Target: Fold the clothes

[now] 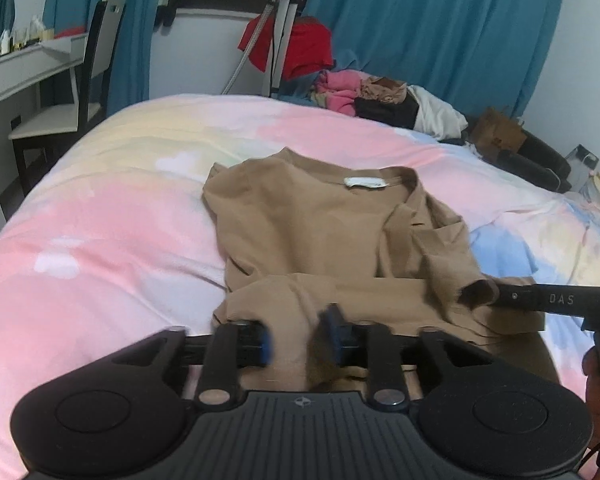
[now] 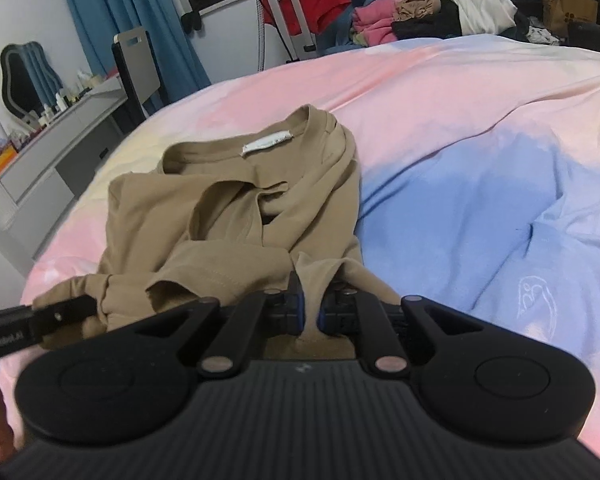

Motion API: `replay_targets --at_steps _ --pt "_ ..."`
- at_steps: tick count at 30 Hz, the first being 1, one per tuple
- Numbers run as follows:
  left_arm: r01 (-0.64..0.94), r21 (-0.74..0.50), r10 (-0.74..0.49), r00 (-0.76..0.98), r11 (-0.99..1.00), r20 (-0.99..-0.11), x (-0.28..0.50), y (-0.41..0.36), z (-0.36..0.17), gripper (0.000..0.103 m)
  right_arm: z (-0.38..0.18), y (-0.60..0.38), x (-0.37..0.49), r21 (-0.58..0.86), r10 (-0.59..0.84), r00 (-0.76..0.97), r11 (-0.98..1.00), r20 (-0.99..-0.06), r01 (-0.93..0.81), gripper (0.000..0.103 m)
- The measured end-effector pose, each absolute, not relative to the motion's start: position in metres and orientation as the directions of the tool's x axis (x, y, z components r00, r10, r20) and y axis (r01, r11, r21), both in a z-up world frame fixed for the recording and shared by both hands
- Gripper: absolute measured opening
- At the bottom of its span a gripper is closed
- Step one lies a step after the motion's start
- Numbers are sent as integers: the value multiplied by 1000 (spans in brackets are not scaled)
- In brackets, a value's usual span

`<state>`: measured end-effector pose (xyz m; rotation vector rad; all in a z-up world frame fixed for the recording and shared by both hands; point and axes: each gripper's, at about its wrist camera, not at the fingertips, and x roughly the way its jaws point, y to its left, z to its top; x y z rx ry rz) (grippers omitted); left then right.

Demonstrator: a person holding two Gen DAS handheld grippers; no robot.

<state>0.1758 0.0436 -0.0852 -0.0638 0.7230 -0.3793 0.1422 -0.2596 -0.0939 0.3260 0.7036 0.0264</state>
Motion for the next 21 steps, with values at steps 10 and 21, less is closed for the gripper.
replay_targets --at_steps 10,21 --pt "305 -158 -341 774 939 -533 100 45 -34 99 -47 -259 69 324 136 866 946 -481 31 84" --pt "304 -201 -364 742 931 -563 40 46 -20 103 -24 -260 15 299 109 918 954 -382 11 84"
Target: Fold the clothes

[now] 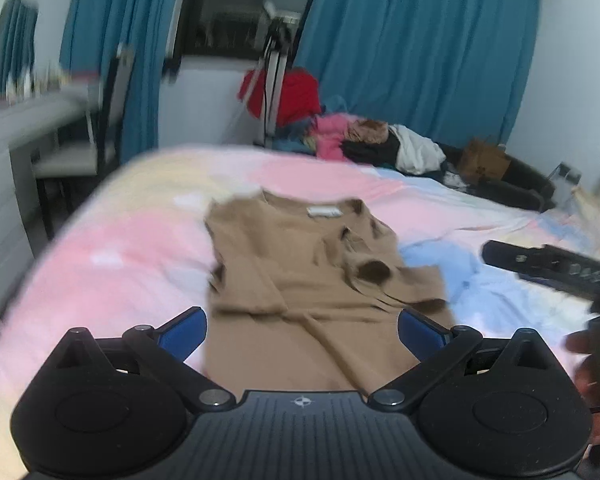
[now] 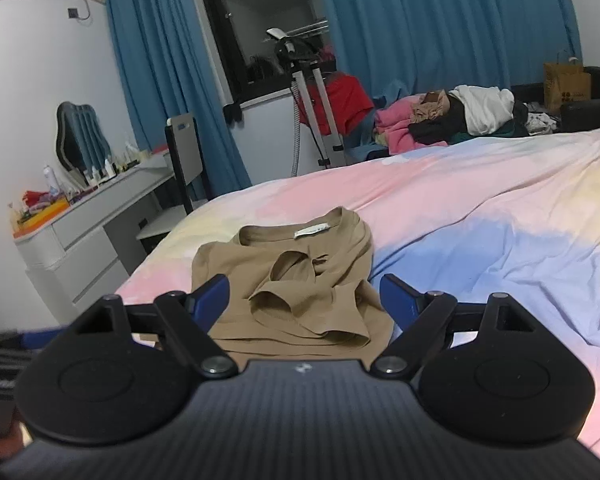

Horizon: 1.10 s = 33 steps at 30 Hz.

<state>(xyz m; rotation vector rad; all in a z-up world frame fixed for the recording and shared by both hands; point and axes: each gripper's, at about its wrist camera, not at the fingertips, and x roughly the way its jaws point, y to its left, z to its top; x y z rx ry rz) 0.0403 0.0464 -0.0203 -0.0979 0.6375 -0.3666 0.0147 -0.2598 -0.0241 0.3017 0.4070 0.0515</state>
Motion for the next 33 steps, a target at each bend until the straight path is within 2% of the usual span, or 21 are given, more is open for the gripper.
replay_targets --at_steps 4,7,9,14,17,21,22,24,25,31,33 --pt "225 -394 -446 595 891 -668 46 55 -43 103 -31 -266 20 325 97 902 944 -421 50 84" --pt "70 -570 -534 457 819 -711 58 68 -78 101 -36 -273 22 388 119 885 919 -450 74 84" --pt "-46 -649 -585 387 759 -712 66 77 -102 98 -40 -278 21 460 160 872 884 -463 81 84" --pt "-207 -762 -634 446 614 -632 74 102 -130 97 -64 -286 20 715 377 803 694 -461 84 84" --pt "-225 -779 -615 504 585 -607 77 109 -135 81 -88 -279 23 822 512 726 556 -459 128 86" --pt "-249 -772 -583 532 585 -614 79 112 -142 49 -120 -258 30 881 651 609 431 -454 196 85" --pt "-252 -768 -576 536 589 -617 79 113 -143 40 -127 -253 32 880 667 583 423 -465 218 85" --pt "-256 -765 -566 545 590 -619 77 114 -142 31 -139 -245 35 869 682 541 425 -492 255 85" --pt "-259 -764 -561 549 591 -619 76 115 -142 21 -143 -244 37 857 676 529 437 -513 272 85" --pt "-163 -818 -578 633 551 -515 64 118 -122 14 -150 -258 34 841 597 594 419 -539 342 83" --pt "-127 -832 -582 658 541 -478 60 118 -112 13 -150 -269 32 841 551 638 401 -538 363 78"
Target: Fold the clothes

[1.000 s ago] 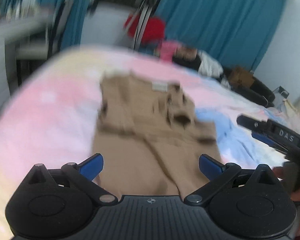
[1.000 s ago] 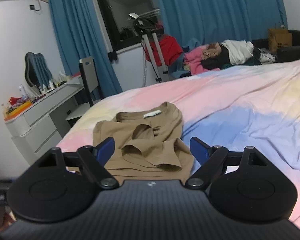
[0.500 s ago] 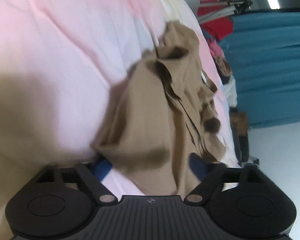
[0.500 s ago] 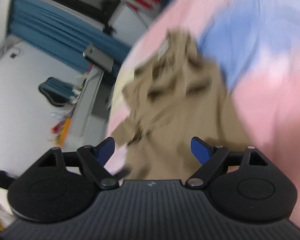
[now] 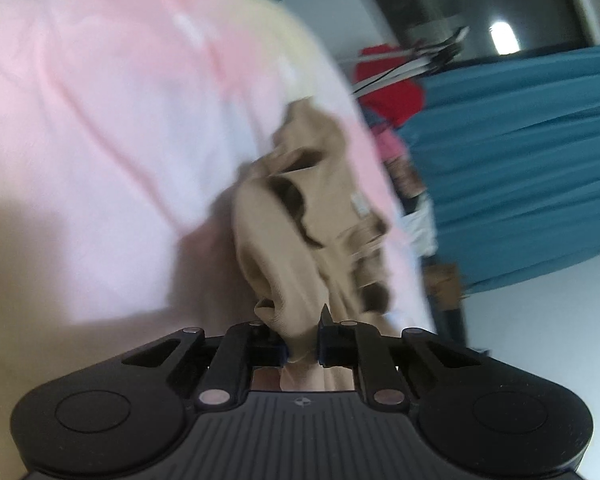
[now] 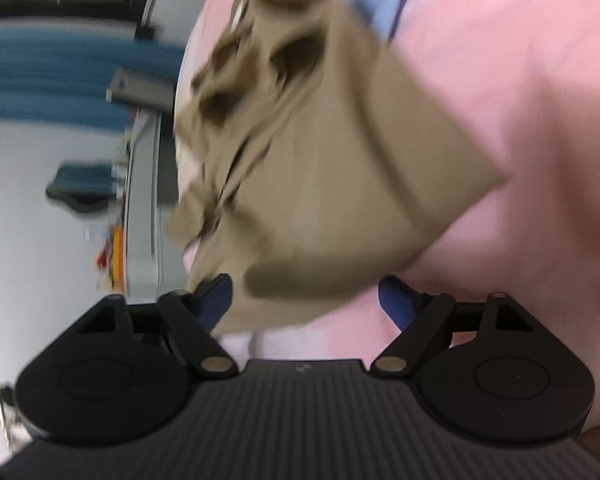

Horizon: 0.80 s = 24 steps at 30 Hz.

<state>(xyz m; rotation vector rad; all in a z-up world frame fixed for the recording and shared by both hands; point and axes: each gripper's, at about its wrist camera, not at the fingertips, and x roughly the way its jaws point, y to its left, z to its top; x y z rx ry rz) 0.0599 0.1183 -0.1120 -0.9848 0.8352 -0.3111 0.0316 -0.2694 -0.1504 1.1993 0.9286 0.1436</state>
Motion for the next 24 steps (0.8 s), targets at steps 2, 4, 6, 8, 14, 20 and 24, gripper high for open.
replay_targets --at_steps 2,4,6,8,14,20,24 --pt "-90 -843 -585 681 530 -441 55 119 -102 13 -152 -281 31 840 505 674 384 -539 384 55" --pt "-74 -838 -583 685 540 -437 52 117 -98 12 -154 -284 32 827 472 683 390 -557 405 32" --pt "-58 -829 -578 690 556 -436 49 116 -94 12 -149 -281 31 828 454 704 417 -546 373 20" --pt "-36 -825 -576 699 564 -424 44 117 -87 11 -137 -276 27 824 432 730 465 -530 322 17" --pt "34 -835 -598 713 549 -365 20 123 -58 11 -98 -293 6 854 403 807 472 -431 220 16" --pt "65 -829 -608 712 556 -352 -18 124 -24 11 -66 -296 -33 865 406 832 475 -377 161 16" --pt "54 -830 -615 698 555 -366 -54 127 -10 11 -55 -298 -66 884 429 830 443 -357 151 16"
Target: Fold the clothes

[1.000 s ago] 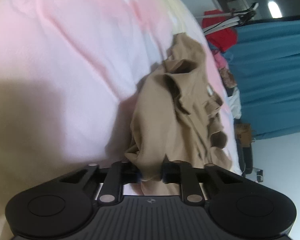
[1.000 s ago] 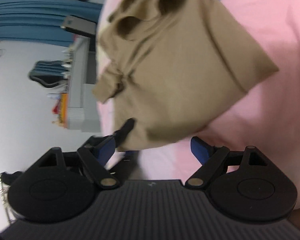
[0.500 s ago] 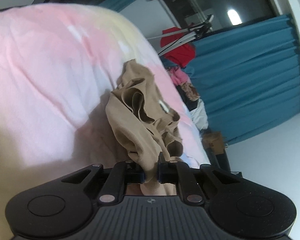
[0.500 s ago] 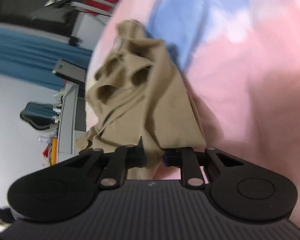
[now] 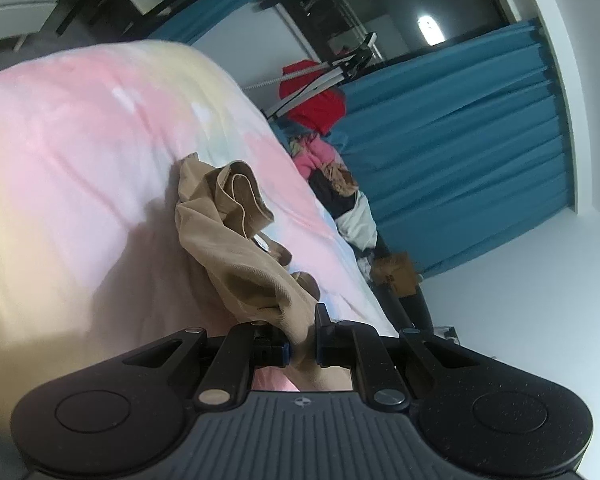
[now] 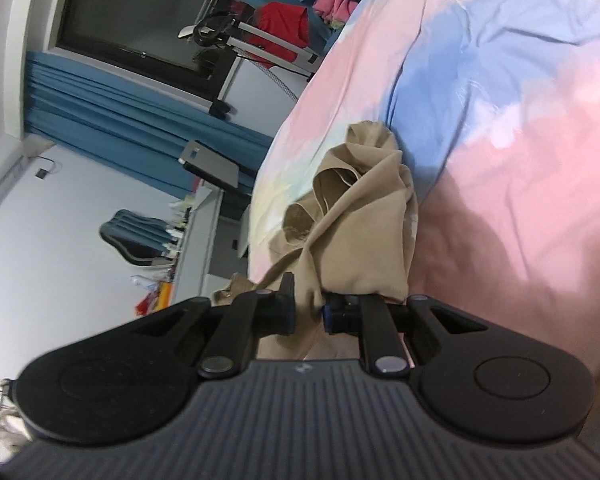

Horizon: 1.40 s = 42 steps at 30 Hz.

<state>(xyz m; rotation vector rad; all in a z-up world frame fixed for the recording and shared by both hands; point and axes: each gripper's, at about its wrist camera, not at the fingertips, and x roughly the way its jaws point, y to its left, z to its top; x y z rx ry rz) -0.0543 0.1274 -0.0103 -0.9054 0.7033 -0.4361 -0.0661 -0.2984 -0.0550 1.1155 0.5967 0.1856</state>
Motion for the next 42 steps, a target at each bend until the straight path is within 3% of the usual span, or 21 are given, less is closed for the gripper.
replay_targets --at_steps 9,22,35,37,38,39,40,41,42 --pt "12 -835 -606 694 550 -389 -73 124 9 12 -33 -299 -93 879 427 829 453 -360 149 17" --pt "-59 -711 -507 661 700 -554 87 95 -14 13 -60 -307 58 832 373 773 438 -513 341 18" --pt "68 -615 -506 643 786 -575 188 86 -85 15 -115 -305 157 758 351 738 566 -577 324 20" --pt "90 -606 -515 634 790 -577 189 85 -86 25 -114 -301 159 748 362 731 593 -578 298 25" --pt "111 -600 -523 629 793 -575 187 84 -84 31 -111 -297 158 743 371 730 611 -574 273 35" --pt "132 -593 -531 625 794 -572 185 83 -82 44 -108 -294 158 737 379 729 629 -570 248 52" --pt "163 -574 -533 628 803 -567 181 80 -78 57 -103 -290 155 739 396 733 639 -554 213 61" --pt "199 -541 -527 637 817 -562 175 75 -72 62 -98 -286 151 735 404 739 655 -539 178 77" --pt "235 -505 -521 647 831 -556 169 70 -67 73 -92 -281 146 726 409 745 672 -526 144 82"
